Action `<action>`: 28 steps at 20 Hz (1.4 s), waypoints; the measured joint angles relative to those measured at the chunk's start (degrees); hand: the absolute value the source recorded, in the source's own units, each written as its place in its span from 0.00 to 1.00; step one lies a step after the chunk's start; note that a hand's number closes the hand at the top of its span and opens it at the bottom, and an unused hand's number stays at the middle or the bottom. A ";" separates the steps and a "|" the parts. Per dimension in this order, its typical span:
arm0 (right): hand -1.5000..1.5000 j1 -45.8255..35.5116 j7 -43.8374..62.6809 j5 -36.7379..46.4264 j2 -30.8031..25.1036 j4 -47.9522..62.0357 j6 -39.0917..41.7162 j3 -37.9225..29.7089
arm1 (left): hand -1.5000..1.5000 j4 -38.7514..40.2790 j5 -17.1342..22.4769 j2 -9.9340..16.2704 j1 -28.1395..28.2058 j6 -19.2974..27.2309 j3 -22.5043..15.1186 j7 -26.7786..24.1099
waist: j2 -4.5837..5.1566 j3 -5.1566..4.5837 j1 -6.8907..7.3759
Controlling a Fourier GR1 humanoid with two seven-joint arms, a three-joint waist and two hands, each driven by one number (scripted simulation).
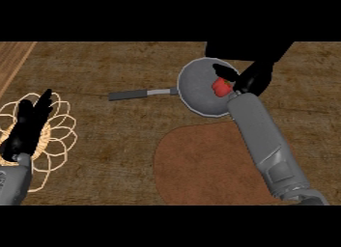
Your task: Pick the bell pepper from the cutting board and place it in the pan
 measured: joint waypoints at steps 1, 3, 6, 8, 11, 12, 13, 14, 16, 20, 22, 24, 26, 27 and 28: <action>0.00 0.42 -0.97 -0.73 0.00 -0.15 -0.78 -0.75 | 0.50 -0.70 0.08 -0.20 0.69 0.09 -0.03 0.31 | -0.18 -0.01 -0.31; 0.00 1.60 -2.47 -2.40 0.00 -0.63 -2.38 -0.97 | 0.50 -0.66 0.01 0.06 1.57 0.25 0.47 0.13 | -0.58 -0.04 -1.18; 0.00 3.77 -3.07 -5.34 0.00 -2.72 -4.35 0.71 | 0.50 -1.29 0.23 0.61 2.69 0.10 1.28 0.58 | -1.21 -0.09 -2.40; 0.00 7.32 -4.22 -7.03 0.07 -6.53 -5.03 1.85 | 0.50 -1.75 0.40 0.63 3.62 0.15 1.72 0.66 | -1.56 -0.11 -3.33; 0.00 12.97 -3.16 -8.16 0.09 -13.15 -5.66 5.90 | 0.50 -1.54 0.45 1.17 4.87 0.27 2.73 0.47 | -2.12 -0.18 -4.68; 0.00 14.94 -2.40 -8.11 0.13 -15.80 -5.57 7.02 | 0.50 -1.77 0.46 1.25 5.48 0.32 2.99 0.25 | -2.26 -0.20 -5.08; 0.00 17.44 -1.80 -8.40 0.15 -18.49 -5.53 8.59 | 0.50 -2.10 0.43 1.38 5.87 0.38 3.15 0.44 | -2.45 -0.22 -5.46; 0.00 19.90 -1.14 -8.64 0.16 -21.23 -5.56 10.37 | 0.50 -2.04 0.57 1.35 5.93 0.48 3.43 0.42 | -2.58 -0.24 -5.83; 0.00 25.40 0.09 -8.39 0.20 -27.14 -5.14 13.40 | 0.50 -2.49 0.21 0.86 7.13 1.08 3.37 -0.07 | -2.77 -0.27 -6.40; 0.00 37.06 2.60 -6.83 0.28 -39.84 -3.55 18.93 | 0.50 -2.76 0.58 1.13 7.19 1.13 4.17 0.65 | -2.92 -0.32 -7.45; 0.00 43.30 4.08 -5.62 0.04 -46.61 -2.32 20.94 | 0.50 -2.56 0.37 0.77 7.41 1.41 4.09 0.41 | -2.88 -0.35 -7.77; 0.00 50.35 4.98 -4.45 -0.34 -53.62 -1.11 23.19 | 0.50 -2.62 0.37 0.77 8.19 1.29 4.22 -0.13 | -2.81 -0.37 -7.82; 0.00 57.35 6.10 -3.14 -0.97 -60.84 0.32 25.44 | 0.50 -3.26 0.45 0.68 8.40 1.13 4.16 0.02 | -2.71 -0.37 -7.71; 0.00 60.67 6.89 -2.10 -1.21 -64.56 1.07 26.56 | 0.50 -3.21 0.43 0.59 8.38 1.12 4.15 -0.08 | -2.62 -0.36 -7.61; 0.00 64.00 7.46 -1.49 -1.81 -68.41 1.83 27.51 | 0.50 -2.72 0.47 0.76 7.81 0.94 4.29 -0.12 | -2.51 -0.36 -7.53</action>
